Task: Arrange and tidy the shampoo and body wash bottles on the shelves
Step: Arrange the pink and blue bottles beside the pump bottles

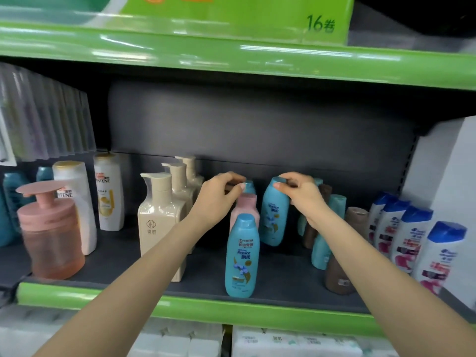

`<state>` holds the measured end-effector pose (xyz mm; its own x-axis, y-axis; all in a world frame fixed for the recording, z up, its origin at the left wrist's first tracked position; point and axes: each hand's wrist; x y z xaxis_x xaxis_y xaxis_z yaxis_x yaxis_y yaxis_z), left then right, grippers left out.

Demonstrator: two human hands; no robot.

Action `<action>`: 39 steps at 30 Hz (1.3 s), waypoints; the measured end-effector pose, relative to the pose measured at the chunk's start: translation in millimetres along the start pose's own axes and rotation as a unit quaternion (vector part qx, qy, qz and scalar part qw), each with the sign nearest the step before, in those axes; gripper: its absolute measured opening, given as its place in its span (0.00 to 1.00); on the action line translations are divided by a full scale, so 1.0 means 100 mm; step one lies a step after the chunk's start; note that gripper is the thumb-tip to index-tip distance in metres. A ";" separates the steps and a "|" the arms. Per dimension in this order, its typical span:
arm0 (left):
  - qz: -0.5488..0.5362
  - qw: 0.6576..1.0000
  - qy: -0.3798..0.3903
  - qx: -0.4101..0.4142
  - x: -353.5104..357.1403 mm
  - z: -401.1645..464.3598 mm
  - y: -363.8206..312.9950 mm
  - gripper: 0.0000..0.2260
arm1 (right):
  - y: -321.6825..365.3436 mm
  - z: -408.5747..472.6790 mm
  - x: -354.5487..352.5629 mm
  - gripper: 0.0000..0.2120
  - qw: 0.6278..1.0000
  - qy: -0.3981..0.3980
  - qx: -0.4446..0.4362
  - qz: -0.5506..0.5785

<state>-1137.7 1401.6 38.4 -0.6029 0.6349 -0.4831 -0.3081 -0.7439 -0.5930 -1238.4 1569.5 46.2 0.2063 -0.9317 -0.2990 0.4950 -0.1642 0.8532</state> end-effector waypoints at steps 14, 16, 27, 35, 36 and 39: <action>-0.039 0.990 0.121 0.056 0.37 -0.46 -0.66 0.27 | 0.43 -0.65 -0.60 0.11 0.995 -0.071 0.049 0.060; -0.054 0.984 0.158 0.061 0.41 -0.53 -0.65 0.33 | 0.44 -0.69 -0.66 0.12 0.990 -0.089 0.066 0.083; 0.045 0.982 0.171 0.072 0.32 -0.75 -0.60 0.40 | 0.36 -0.80 -0.67 0.18 0.969 -0.117 0.136 0.171; -0.134 0.986 0.092 -0.026 0.09 -0.87 -0.56 0.23 | 0.34 -0.96 -0.60 0.13 0.942 0.065 0.104 0.312; -0.183 0.977 0.105 -0.045 0.07 -0.88 -0.59 0.20 | 0.33 -0.97 -0.58 0.13 0.939 0.072 0.101 0.320; -0.359 0.909 0.170 -0.129 0.01 -0.91 -0.67 0.16 | 0.34 -1.00 -0.50 0.13 0.936 0.077 0.093 0.332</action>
<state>-1051.1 1470.9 18.6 -0.0389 0.9975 -0.0582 -0.3226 -0.0677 -0.9441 -1147.5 1642.5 47.0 0.5416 -0.7935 0.2775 0.0622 0.3670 0.9281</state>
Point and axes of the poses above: each hand's wrist, its own z-axis towards the middle knuckle, its own x-axis out of the palm, y = z × x, and after that the axes turned 1 degree about z, right-handed
